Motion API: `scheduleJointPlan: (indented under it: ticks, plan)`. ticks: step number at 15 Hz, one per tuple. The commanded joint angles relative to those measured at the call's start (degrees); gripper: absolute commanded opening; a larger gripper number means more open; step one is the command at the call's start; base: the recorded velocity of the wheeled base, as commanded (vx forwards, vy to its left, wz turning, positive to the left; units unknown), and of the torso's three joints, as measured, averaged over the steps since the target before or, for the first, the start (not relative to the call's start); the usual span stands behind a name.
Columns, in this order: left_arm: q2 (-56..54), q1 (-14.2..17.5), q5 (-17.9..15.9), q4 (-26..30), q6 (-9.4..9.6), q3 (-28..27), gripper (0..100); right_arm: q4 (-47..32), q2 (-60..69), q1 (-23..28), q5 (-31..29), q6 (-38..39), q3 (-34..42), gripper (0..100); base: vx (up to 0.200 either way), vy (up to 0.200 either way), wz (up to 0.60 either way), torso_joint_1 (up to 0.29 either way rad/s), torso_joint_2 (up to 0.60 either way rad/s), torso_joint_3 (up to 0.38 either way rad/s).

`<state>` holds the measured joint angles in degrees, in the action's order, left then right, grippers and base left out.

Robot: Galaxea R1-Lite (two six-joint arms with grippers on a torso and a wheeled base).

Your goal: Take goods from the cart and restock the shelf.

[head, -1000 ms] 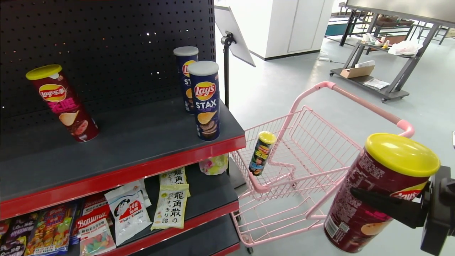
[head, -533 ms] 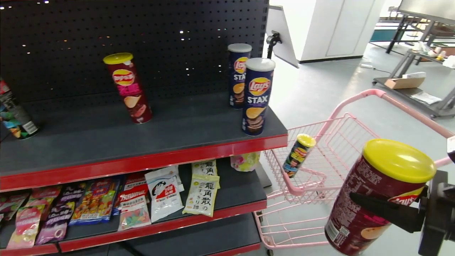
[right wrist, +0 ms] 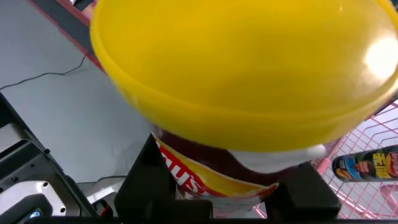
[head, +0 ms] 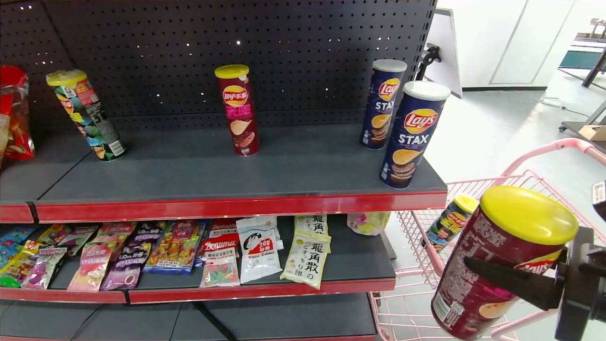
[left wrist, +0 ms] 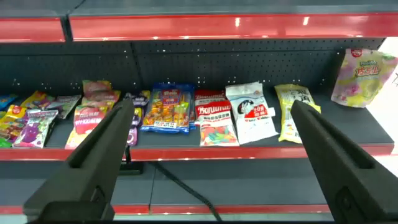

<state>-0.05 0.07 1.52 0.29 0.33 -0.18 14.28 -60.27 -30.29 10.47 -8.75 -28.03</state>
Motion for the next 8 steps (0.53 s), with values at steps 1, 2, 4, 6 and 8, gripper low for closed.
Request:
scheduleJointPlan:
  ticks: [1, 2, 4, 6, 8]
  plan:
    - [0.05, 0.01, 0.06, -0.03, 0.11, 0.01, 100, 0.75, -0.90, -0.03, 0.34, 0.05, -0.63, 0, 0.000, 0.200, 0.00, -0.007, 0.00, 0.002]
    - [0.05, 0.01, 0.06, -0.03, 0.11, 0.01, 100, 2.51, -1.25, -0.03, 1.57, -0.04, -0.36, 0, 0.000, 0.200, 0.00, 0.007, 0.00, 0.012]
    - [0.05, 0.01, 0.06, -0.03, 0.11, 0.01, 100, 3.57, -1.87, 0.06, 5.26, 0.05, -0.01, 0, 0.000, 0.200, 0.00, 0.010, 0.01, 0.002]
    - [0.05, 0.01, 0.06, -0.03, 0.11, 0.01, 100, 3.65, -2.75, -0.03, 11.24, 0.05, 0.25, 0, 0.000, 0.200, 0.00, 0.000, 0.01, 0.002]
    - [0.05, 0.01, 0.06, -0.03, 0.11, 0.01, 100, 3.65, -3.01, -0.03, 12.56, -0.21, -0.27, 0, 0.000, 0.200, 0.00, -0.002, 0.00, 0.005]
